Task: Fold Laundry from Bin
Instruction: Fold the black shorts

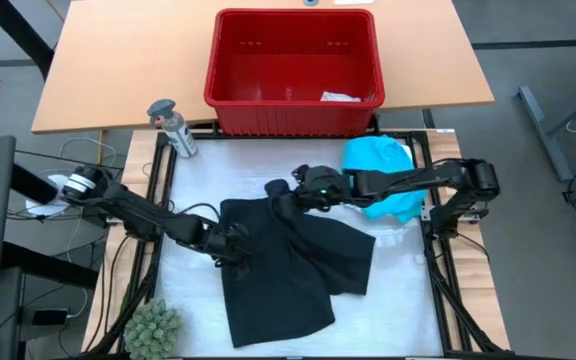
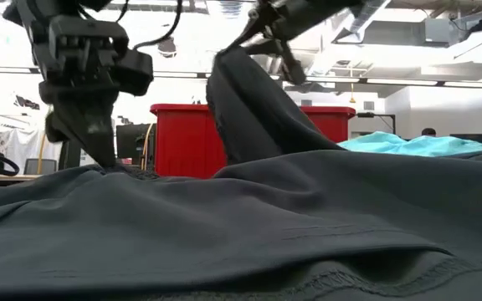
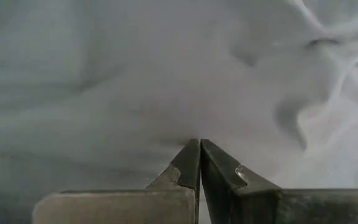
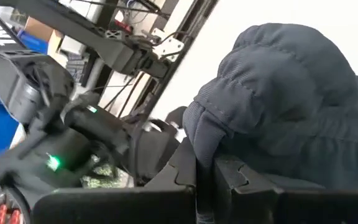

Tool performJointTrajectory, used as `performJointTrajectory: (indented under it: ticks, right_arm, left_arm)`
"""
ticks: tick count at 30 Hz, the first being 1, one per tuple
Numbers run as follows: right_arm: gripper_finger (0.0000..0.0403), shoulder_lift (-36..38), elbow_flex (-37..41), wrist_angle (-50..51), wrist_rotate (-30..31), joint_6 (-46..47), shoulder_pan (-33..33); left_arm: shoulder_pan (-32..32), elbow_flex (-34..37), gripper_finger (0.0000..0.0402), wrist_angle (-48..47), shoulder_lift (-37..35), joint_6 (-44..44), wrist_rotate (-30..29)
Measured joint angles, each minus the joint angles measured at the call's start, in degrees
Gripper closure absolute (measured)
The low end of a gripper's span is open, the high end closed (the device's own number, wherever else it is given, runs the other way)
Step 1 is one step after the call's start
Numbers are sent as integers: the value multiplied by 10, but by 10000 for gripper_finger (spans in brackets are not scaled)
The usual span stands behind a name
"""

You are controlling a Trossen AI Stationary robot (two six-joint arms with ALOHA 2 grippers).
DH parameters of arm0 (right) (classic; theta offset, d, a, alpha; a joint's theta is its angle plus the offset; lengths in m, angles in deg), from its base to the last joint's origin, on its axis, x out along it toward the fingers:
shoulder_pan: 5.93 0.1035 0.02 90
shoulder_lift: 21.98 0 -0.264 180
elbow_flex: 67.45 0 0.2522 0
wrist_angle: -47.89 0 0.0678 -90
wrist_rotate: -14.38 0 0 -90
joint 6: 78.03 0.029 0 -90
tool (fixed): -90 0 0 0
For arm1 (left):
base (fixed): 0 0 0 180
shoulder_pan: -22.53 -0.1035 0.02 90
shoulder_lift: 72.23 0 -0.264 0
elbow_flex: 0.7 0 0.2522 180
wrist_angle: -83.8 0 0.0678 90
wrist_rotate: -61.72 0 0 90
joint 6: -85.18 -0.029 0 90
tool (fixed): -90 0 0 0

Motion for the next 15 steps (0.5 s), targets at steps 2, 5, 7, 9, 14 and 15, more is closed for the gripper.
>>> performJointTrajectory:
  ticks: [2, 5, 7, 9, 14, 15]
  right_arm:
    - [366, -23, -33, 30, -3, -12, 3]
    - [366, -59, -82, 60, -7, -30, 8]
    - [366, -85, -106, 76, -23, -39, 12]
    - [366, -110, -122, 70, -56, -44, 13]
    - [366, -175, -157, 71, -114, -46, 15]
    - [366, -184, -164, 69, -120, -48, 16]
  left_arm:
    - [5, 0, 401, 16, 9, 0, 4]
    - [11, 0, 401, 21, 4, 0, 3]
    - [13, -1, 401, 23, -1, -6, 0]
    - [16, -1, 401, 16, -2, -11, 4]
    - [21, 0, 401, 24, -15, -22, 6]
    - [21, -1, 401, 24, -25, -20, 8]
